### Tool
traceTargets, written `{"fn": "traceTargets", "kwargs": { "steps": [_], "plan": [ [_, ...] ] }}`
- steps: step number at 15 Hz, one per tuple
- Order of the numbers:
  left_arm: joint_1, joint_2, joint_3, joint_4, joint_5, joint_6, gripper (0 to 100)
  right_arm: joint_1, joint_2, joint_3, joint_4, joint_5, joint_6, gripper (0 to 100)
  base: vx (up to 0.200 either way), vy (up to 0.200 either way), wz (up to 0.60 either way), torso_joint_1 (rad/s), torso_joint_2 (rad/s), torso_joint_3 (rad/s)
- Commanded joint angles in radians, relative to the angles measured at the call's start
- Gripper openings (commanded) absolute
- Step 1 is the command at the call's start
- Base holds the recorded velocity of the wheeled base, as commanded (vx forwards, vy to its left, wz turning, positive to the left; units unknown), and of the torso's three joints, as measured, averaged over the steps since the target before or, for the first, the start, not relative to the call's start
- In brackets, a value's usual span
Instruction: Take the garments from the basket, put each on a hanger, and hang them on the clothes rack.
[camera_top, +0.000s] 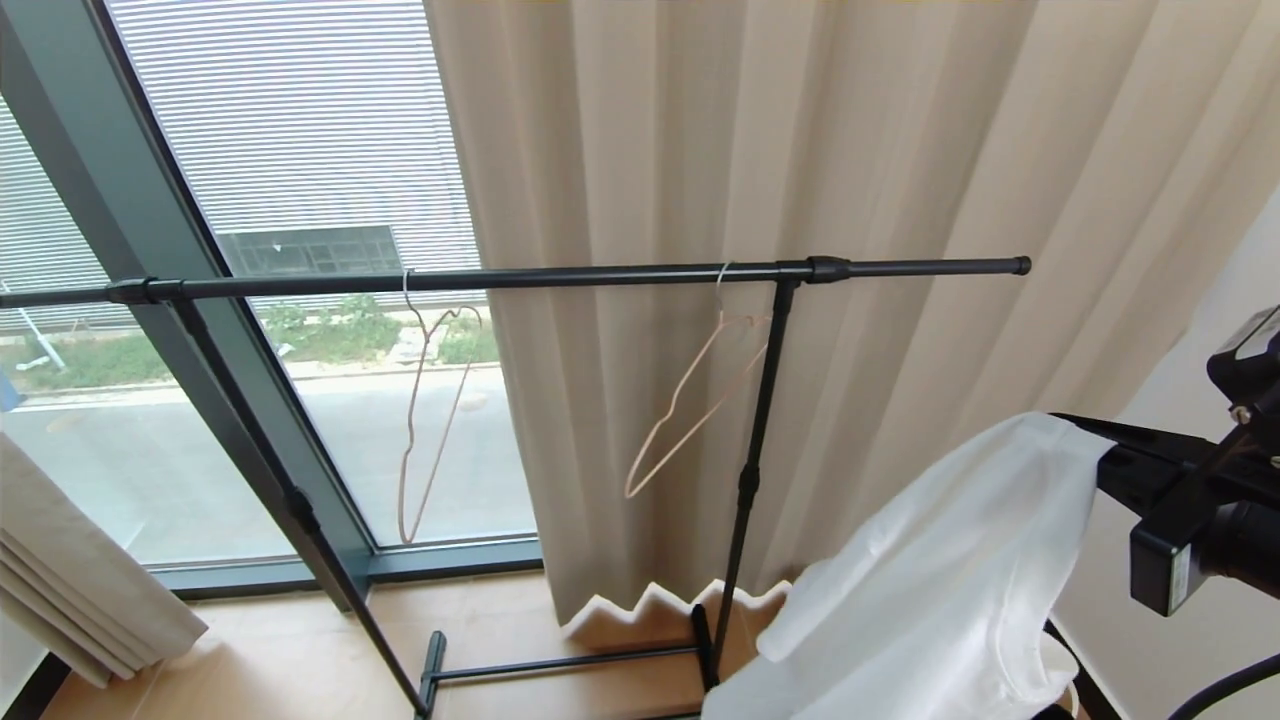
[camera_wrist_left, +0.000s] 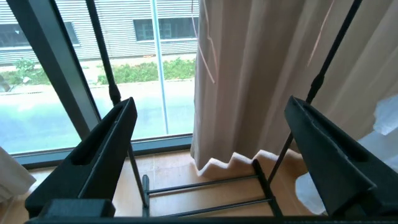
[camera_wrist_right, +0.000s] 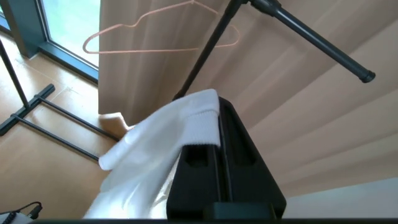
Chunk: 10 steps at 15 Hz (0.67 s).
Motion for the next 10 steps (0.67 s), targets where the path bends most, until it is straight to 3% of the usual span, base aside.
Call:
{"fn": "traceTargets", "kwargs": {
  "steps": [1,2,10],
  "plan": [
    [0.0,0.0,0.0,0.0,0.0,0.0,100,0.0,-0.001,0.0,-0.001,-0.001,-0.001,0,0.0,0.2,0.0,0.002,0.0,0.007],
    [0.0,0.0,0.0,0.0,0.0,0.0,100,0.0,-0.001,0.002,-0.001,-0.001,-0.001,0,0.0,0.2,0.0,-0.002,0.0,-0.002],
    [0.0,0.0,0.0,-0.003,0.001,-0.002,100,-0.001,-0.003,0.009,-0.002,-0.001,-0.001,0,0.0,0.0,0.0,0.0,0.0,0.0]
  ]
}}
